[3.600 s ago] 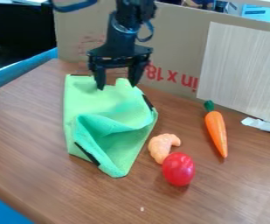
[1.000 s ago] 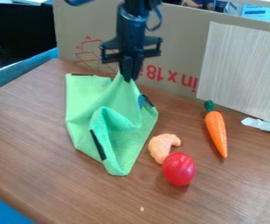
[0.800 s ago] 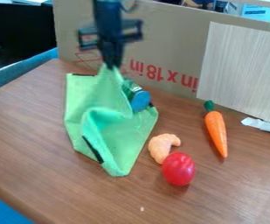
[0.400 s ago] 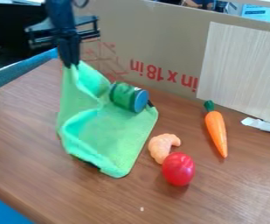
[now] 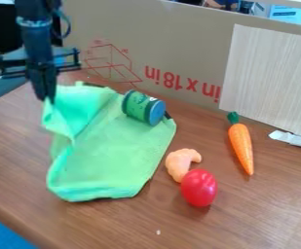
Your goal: Unfold the cloth from top right to bottom left
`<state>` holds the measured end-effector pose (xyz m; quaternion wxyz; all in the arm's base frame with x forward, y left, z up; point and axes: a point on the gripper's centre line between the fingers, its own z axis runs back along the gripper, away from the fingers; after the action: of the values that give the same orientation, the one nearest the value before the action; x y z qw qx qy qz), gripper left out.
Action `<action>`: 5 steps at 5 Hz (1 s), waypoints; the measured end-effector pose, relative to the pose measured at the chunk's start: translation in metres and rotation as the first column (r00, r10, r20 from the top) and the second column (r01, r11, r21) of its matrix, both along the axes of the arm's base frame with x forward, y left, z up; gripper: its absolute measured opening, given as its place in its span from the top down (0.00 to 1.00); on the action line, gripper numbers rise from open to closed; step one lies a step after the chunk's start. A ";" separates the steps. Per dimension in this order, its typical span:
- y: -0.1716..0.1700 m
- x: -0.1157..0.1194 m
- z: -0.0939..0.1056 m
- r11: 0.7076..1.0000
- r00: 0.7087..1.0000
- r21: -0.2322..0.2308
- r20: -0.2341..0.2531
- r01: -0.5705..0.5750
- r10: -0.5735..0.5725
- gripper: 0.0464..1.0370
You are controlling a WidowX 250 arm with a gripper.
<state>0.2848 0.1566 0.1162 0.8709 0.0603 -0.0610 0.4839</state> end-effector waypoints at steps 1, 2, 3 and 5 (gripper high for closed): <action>0.013 -0.016 -0.005 0.999 1.000 0.032 -0.012 0.006 -0.006 1.00; 0.032 -0.025 -0.003 0.999 1.000 0.049 -0.003 0.004 -0.004 1.00; 0.052 -0.031 -0.001 0.994 1.000 0.105 0.005 -0.011 0.010 1.00; 0.102 -0.038 -0.031 0.974 0.991 0.205 -0.070 -0.095 0.111 1.00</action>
<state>0.2466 0.2584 0.0849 0.8358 0.1709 -0.0712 0.5169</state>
